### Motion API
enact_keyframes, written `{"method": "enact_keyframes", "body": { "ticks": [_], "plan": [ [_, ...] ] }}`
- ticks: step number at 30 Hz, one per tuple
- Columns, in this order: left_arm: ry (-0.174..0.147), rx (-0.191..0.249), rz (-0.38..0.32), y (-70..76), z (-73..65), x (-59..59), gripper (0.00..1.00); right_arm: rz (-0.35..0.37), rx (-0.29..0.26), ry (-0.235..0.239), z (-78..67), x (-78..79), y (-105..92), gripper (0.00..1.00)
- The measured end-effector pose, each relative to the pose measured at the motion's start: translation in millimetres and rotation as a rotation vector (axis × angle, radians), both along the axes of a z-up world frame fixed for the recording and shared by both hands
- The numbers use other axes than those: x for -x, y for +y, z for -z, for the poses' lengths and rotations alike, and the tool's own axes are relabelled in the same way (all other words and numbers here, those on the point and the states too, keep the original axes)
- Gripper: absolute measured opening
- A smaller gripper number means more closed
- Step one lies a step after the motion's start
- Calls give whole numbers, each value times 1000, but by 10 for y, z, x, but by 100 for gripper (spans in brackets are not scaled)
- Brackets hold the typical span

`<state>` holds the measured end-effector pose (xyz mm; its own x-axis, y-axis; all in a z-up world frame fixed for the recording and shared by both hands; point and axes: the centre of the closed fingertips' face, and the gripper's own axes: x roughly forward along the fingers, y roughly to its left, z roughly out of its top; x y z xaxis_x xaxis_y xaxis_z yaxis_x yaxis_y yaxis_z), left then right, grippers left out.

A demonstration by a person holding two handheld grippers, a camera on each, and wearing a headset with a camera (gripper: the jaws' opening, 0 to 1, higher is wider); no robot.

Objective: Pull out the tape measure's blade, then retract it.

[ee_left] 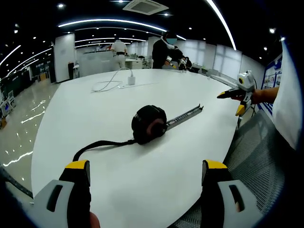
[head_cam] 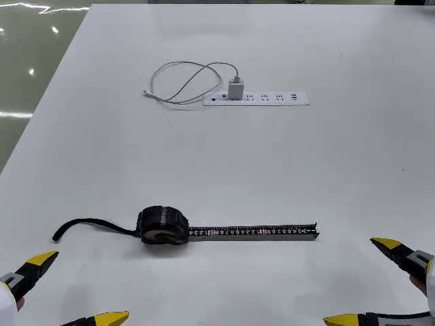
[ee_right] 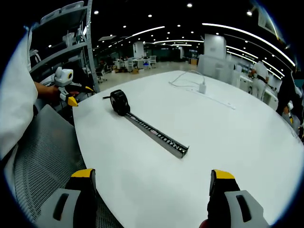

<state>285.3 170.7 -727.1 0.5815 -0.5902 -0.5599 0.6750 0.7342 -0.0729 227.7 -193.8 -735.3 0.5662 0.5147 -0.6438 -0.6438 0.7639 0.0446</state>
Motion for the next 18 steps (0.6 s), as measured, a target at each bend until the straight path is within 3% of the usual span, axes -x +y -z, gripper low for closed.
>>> {"method": "enact_keyframes", "body": {
  "ticks": [18],
  "plan": [
    [-1, 6, -8, -33, -14, -27, 95, -4, 1, 6, 12, 22, 5, 99]
  ]
}}
